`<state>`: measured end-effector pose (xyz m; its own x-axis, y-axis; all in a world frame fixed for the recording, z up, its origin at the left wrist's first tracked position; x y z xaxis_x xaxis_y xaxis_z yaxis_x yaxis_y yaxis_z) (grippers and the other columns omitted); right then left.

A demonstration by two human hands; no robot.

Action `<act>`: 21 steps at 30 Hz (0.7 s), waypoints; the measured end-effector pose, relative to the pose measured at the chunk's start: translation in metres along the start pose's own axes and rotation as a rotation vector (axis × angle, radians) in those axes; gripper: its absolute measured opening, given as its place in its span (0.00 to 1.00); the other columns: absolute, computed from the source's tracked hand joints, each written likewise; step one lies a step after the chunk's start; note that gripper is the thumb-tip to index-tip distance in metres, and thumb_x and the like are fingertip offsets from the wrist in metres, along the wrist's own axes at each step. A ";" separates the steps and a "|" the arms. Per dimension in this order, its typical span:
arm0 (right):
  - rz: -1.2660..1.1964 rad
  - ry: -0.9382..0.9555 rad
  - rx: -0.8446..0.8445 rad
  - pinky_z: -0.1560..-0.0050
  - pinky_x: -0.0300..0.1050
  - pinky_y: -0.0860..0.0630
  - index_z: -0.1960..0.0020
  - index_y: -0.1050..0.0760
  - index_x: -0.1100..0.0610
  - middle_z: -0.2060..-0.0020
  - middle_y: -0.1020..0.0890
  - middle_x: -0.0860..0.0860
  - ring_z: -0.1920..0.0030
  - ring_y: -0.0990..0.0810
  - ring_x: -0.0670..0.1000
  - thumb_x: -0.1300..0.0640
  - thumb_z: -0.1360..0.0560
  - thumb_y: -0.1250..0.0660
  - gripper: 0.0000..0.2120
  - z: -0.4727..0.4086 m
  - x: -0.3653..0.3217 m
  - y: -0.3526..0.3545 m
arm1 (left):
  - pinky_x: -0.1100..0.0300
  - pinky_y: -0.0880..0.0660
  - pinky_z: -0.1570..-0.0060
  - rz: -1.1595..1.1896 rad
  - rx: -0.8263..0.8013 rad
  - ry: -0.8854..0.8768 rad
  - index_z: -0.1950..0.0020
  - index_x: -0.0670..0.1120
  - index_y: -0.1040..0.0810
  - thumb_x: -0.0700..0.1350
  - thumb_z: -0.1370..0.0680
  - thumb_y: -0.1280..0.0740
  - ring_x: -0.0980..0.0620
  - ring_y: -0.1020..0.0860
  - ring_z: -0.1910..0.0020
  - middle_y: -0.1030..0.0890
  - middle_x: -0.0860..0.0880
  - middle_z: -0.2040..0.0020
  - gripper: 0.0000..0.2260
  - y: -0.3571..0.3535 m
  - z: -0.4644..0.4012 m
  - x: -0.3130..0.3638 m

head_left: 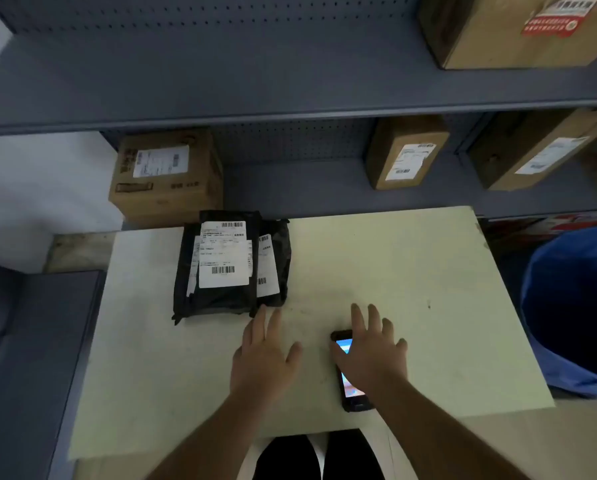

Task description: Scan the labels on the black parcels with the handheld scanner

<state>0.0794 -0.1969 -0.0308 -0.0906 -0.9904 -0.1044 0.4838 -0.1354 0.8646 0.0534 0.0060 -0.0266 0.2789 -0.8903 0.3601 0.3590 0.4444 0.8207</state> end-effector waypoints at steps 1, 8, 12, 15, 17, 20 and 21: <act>-0.004 -0.032 -0.046 0.29 0.61 0.31 0.14 0.56 0.47 0.15 0.49 0.52 0.19 0.41 0.58 0.31 0.19 0.46 0.41 0.002 0.003 -0.008 | 0.47 0.33 0.27 0.010 -0.043 0.010 0.15 0.56 0.52 0.63 0.18 0.45 0.50 0.49 0.17 0.55 0.53 0.14 0.33 -0.006 0.001 -0.001; -0.038 -0.165 -0.120 0.35 0.57 0.27 0.15 0.53 0.52 0.20 0.40 0.51 0.26 0.33 0.56 0.31 0.21 0.41 0.44 0.008 0.023 -0.055 | 0.47 0.32 0.28 -0.024 -0.097 0.036 0.15 0.56 0.52 0.62 0.17 0.44 0.49 0.48 0.17 0.56 0.52 0.14 0.33 -0.035 0.010 -0.017; -0.119 -0.241 -0.122 0.37 0.56 0.25 0.16 0.49 0.55 0.27 0.34 0.52 0.28 0.31 0.55 0.32 0.23 0.37 0.45 0.009 0.027 -0.073 | 0.47 0.31 0.29 -0.034 -0.101 0.042 0.15 0.55 0.51 0.61 0.17 0.44 0.48 0.46 0.18 0.54 0.51 0.14 0.32 -0.046 0.016 -0.022; -0.147 -0.271 -0.124 0.40 0.56 0.24 0.19 0.47 0.57 0.30 0.31 0.52 0.31 0.29 0.55 0.30 0.25 0.35 0.47 0.008 0.026 -0.083 | 0.48 0.31 0.30 -0.046 -0.110 0.047 0.15 0.55 0.51 0.62 0.17 0.44 0.48 0.45 0.18 0.54 0.51 0.14 0.33 -0.051 0.019 -0.027; -0.157 -0.287 -0.122 0.42 0.56 0.24 0.19 0.47 0.57 0.32 0.30 0.52 0.32 0.28 0.55 0.31 0.26 0.33 0.48 0.007 0.026 -0.089 | 0.47 0.30 0.30 -0.050 -0.119 0.051 0.16 0.55 0.52 0.62 0.18 0.43 0.48 0.45 0.18 0.54 0.52 0.14 0.33 -0.054 0.019 -0.031; -0.168 -0.302 -0.107 0.42 0.54 0.23 0.20 0.47 0.58 0.33 0.30 0.52 0.33 0.28 0.55 0.33 0.26 0.31 0.47 0.004 0.026 -0.094 | 0.47 0.30 0.31 -0.055 -0.135 0.048 0.15 0.55 0.52 0.62 0.18 0.42 0.48 0.45 0.18 0.55 0.52 0.14 0.34 -0.060 0.021 -0.037; -0.173 -0.309 -0.102 0.42 0.54 0.23 0.20 0.47 0.58 0.33 0.30 0.52 0.33 0.28 0.55 0.33 0.26 0.30 0.47 0.004 0.026 -0.095 | 0.47 0.30 0.31 -0.053 -0.139 0.050 0.15 0.55 0.52 0.62 0.18 0.42 0.48 0.45 0.18 0.55 0.52 0.14 0.35 -0.061 0.021 -0.040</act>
<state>0.0281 -0.2096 -0.1136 -0.4293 -0.8998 -0.0780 0.5218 -0.3175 0.7918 0.0013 0.0126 -0.0815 0.2988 -0.9085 0.2921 0.4935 0.4091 0.7676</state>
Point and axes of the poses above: each hand's wrist, its own z-axis away from the middle knuckle, its own y-axis out of the back of the hand, x = y × z, the point moved 6 cm from there along -z, towards the middle knuckle
